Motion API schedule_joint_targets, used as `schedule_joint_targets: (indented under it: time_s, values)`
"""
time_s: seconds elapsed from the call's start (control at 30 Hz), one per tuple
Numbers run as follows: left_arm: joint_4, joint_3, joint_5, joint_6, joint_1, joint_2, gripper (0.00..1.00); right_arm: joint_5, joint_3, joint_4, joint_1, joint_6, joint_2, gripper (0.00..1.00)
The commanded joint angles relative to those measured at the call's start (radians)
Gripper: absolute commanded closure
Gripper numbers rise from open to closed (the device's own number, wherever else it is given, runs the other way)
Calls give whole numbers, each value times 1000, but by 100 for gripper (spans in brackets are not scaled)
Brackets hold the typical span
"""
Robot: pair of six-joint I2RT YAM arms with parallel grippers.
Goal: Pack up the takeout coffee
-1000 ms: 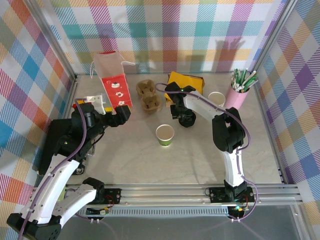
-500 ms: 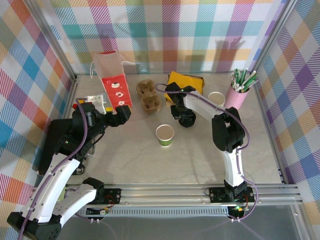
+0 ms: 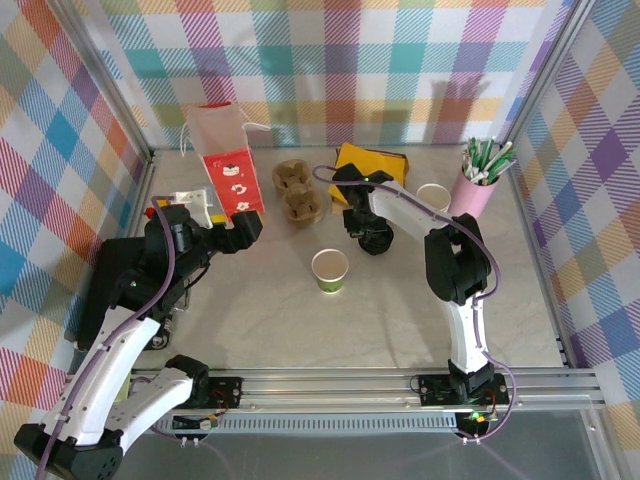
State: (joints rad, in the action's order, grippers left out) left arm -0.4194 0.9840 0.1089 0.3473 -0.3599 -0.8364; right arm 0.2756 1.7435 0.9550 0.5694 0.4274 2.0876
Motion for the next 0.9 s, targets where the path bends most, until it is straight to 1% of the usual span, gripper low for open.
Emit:
schedule_joint_targets:
  time_s: [0.0, 0.13, 0.27, 0.43, 0.57, 0.7, 0.77, 0.87]
  values:
    - [-1, -11, 12, -9, -11, 10, 7, -11, 5, 14, -6, -13, 11, 79]
    - [-2, -8, 14, -9, -10, 10, 7, -18, 3, 11, -6, -17, 2, 86]
    - [-5, -8, 15, -10, -10, 16, 7, -22, -3, 11, -6, -15, -28, 89]
    - [-3, -8, 26, -15, -10, 17, 7, -52, -26, 7, -6, -13, -116, 90]
    - [21, -12, 77, -23, -10, 14, 7, -112, -54, -1, -6, 5, -219, 91]
    - [78, -26, 150, -31, -26, 3, 9, -241, -94, -46, -6, 30, -340, 91]
    - [103, -30, 160, -37, -59, -11, 10, -324, -114, -79, -8, 55, -395, 91]
    - [132, -24, 150, -51, -133, -45, 11, -470, -155, -162, -8, 117, -471, 91]
